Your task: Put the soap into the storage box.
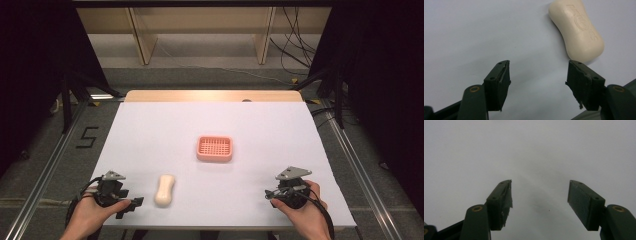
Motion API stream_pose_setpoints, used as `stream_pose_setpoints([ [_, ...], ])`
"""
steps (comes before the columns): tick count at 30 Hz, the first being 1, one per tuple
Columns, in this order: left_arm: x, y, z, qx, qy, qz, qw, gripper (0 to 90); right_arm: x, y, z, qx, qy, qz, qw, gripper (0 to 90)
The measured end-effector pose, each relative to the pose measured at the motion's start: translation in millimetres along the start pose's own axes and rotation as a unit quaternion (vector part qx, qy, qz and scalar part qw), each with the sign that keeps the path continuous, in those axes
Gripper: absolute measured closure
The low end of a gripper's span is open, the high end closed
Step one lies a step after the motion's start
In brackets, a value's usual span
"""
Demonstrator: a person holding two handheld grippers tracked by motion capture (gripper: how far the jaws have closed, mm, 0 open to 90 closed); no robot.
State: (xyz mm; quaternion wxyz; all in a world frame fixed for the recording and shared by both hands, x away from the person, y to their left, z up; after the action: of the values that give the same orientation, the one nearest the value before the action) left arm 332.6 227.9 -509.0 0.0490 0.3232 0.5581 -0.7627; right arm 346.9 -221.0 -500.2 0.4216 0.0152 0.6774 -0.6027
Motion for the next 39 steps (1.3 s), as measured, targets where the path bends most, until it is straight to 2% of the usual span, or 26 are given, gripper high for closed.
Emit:
stream_pose_setpoints([
  [1, -4.0, -2.3, -1.3, -0.001, 0.000, -0.021, 0.9998, 33.9, -0.6, 0.1, -0.9, 0.000, 0.005, 0.000, 1.0000, 36.7],
  [2, -4.0, -2.3, -1.3, -0.001, 0.000, -0.021, 0.9998, 33.9, -0.6, 0.1, -0.9, 0.000, 0.005, 0.000, 1.0000, 36.7],
  [3, -6.9, -2.7, -0.3, 0.000, -0.009, -0.024, 0.9997, 33.9, -1.0, 0.5, -0.7, 0.001, 0.001, 0.002, 1.0000, 36.7],
  [4, -9.4, -3.2, 0.7, 0.004, -0.013, -0.030, 0.9995, 33.7, -0.8, 0.6, -1.3, -0.002, -0.001, 0.000, 1.0000, 36.7],
  [6, -14.1, -4.3, 0.6, -0.004, -0.011, -0.050, 0.9987, 33.3, -0.6, -0.2, -2.1, 0.001, -0.004, -0.003, 1.0000, 36.7],
  [7, -17.6, -3.6, 0.6, -0.007, -0.007, -0.053, 0.9986, 33.2, -1.0, -0.2, -2.4, 0.001, -0.005, -0.002, 1.0000, 36.7],
  [8, -21.3, -3.6, 1.1, -0.010, -0.006, -0.060, 0.9981, 33.4, -1.4, 0.5, -1.2, 0.005, -0.017, 0.001, 0.9998, 36.7],
  [9, -28.1, -1.6, 4.7, -0.013, -0.025, -0.064, 0.9975, 33.5, -1.6, 0.2, -1.5, 0.005, -0.016, 0.001, 0.9999, 36.7],
  [11, -31.2, -0.9, 6.2, -0.018, -0.027, -0.070, 0.9970, 33.6, -1.7, 0.0, -1.7, 0.005, -0.017, 0.001, 0.9998, 36.7],
  [14, -39.8, 5.0, 11.5, -0.015, -0.031, -0.082, 0.9960, 33.9, -2.0, -0.8, -2.3, 0.003, -0.013, 0.000, 0.9999, 36.6],
  [17, -45.7, 11.2, 14.8, -0.009, -0.023, -0.102, 0.9945, 33.9, -1.5, -1.0, -1.6, 0.004, -0.009, -0.002, 0.9999, 36.6],
  [18, -47.6, 13.6, 16.3, -0.008, -0.028, -0.105, 0.9940, 33.9, -1.7, -0.7, -1.0, 0.005, -0.011, 0.000, 0.9999, 36.6],
  [22, -57.0, 20.9, 20.1, -0.005, -0.031, -0.108, 0.9936, 33.9, -1.8, -0.9, -1.6, 0.003, -0.006, 0.000, 1.0000, 36.5],
  [26, -61.9, 26.3, 24.4, -0.006, -0.029, -0.118, 0.9925, 33.8, -2.2, -0.4, -1.8, 0.002, -0.005, 0.002, 1.0000, 36.4],
  [27, -63.1, 28.2, 25.6, -0.007, -0.021, -0.128, 0.9915, 33.8, -2.3, -0.3, -1.5, 0.002, -0.006, 0.003, 1.0000, 36.3],
  [30, -64.9, 31.5, 28.7, -0.007, -0.026, -0.125, 0.9918, 33.8, -2.1, -0.6, -1.5, 0.002, -0.003, 0.000, 1.0000, 36.2],
  [32, -65.4, 32.8, 31.1, -0.008, -0.018, -0.138, 0.9902, 33.8, -2.1, -0.5, -1.5, 0.001, -0.003, 0.000, 1.0000, 36.2],
  [33, -65.9, 34.7, 33.7, -0.011, -0.021, -0.144, 0.9893, 33.8, -2.3, 0.4, -0.4, 0.004, -0.012, 0.003, 0.9999, 36.1],
  [34, -65.9, 34.7, 33.7, -0.011, -0.021, -0.144, 0.9893, 33.8, -2.3, 0.4, -0.4, 0.004, -0.012, 0.003, 0.9999, 36.1],
  [35, -66.0, 35.8, 35.0, -0.008, -0.007, -0.157, 0.9876, 33.8, -2.4, 0.9, -1.1, 0.003, -0.011, 0.002, 0.9999, 36.0],
  [38, -66.9, 39.0, 38.1, -0.008, -0.010, -0.159, 0.9871, 33.7, -2.7, 0.6, -2.3, 0.001, -0.005, 0.000, 1.0000, 35.9],
  [39, -66.6, 42.7, 38.6, -0.008, 0.000, -0.169, 0.9856, 33.7, -2.7, 0.9, -2.5, 0.001, -0.005, 0.000, 1.0000, 35.9],
])
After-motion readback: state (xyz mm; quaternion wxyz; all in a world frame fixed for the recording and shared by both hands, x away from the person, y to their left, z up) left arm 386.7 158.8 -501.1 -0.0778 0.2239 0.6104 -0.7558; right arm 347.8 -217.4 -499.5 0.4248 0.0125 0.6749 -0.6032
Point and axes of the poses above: each handheld gripper's, and its own axes: y roughly forward along the jaws, x roughly out of its underside, z roughly to its right, the point moved 7 cm from there along y, roughly forward along the jaws
